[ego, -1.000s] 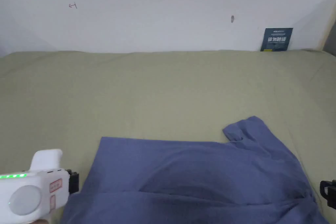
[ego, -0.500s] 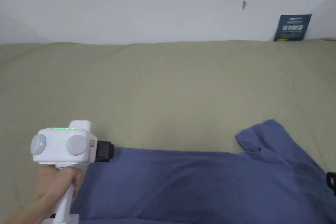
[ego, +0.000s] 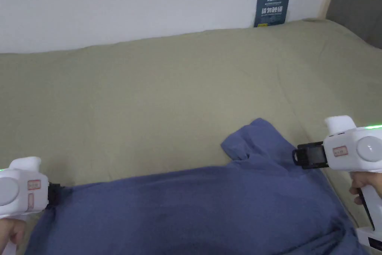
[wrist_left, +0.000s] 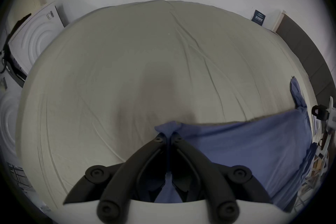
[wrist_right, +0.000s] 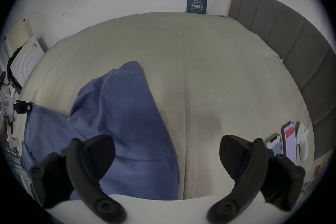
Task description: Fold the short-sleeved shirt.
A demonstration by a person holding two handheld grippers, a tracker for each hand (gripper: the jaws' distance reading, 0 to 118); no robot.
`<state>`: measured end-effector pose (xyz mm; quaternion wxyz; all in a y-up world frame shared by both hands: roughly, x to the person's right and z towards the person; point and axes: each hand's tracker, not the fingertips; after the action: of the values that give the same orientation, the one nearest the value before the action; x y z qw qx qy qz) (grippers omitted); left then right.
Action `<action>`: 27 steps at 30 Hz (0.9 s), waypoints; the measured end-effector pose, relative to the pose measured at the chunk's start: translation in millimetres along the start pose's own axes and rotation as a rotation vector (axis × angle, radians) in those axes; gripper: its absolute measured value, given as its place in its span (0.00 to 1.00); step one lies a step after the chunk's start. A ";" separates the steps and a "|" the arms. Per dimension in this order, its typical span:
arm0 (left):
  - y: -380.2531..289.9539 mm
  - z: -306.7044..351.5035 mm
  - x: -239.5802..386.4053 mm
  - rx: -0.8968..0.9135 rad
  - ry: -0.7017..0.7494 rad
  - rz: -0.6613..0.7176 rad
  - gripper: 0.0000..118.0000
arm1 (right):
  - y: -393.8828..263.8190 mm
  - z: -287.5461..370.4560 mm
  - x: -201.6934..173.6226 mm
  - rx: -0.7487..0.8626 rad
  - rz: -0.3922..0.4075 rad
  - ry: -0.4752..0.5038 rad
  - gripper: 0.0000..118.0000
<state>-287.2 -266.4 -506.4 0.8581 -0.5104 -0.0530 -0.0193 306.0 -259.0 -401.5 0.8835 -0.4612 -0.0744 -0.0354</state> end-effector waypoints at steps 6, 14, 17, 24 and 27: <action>2.6 -4.1 2.2 -0.002 0.004 0.027 0.02 | 1.8 -28.7 -7.4 -0.204 0.106 -0.047 0.78; -3.1 11.9 0.6 0.017 0.006 0.025 0.02 | -4.6 27.6 -2.4 -0.049 0.072 0.096 0.02; -10.3 32.1 -6.6 0.051 -0.005 0.050 0.02 | -6.1 52.0 -0.6 -0.020 0.027 0.128 0.02; -52.7 102.0 -28.4 0.099 -0.040 0.074 0.02 | -29.6 123.2 7.9 0.060 -0.049 0.187 0.02; -74.9 133.3 -35.2 0.131 -0.050 0.081 0.02 | -45.7 157.0 3.6 0.085 -0.035 0.205 0.02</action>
<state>-338.2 -185.9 -381.7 0.8882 -0.4551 -0.0546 0.0316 288.1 -156.4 -275.4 0.9044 -0.4160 0.0066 -0.0947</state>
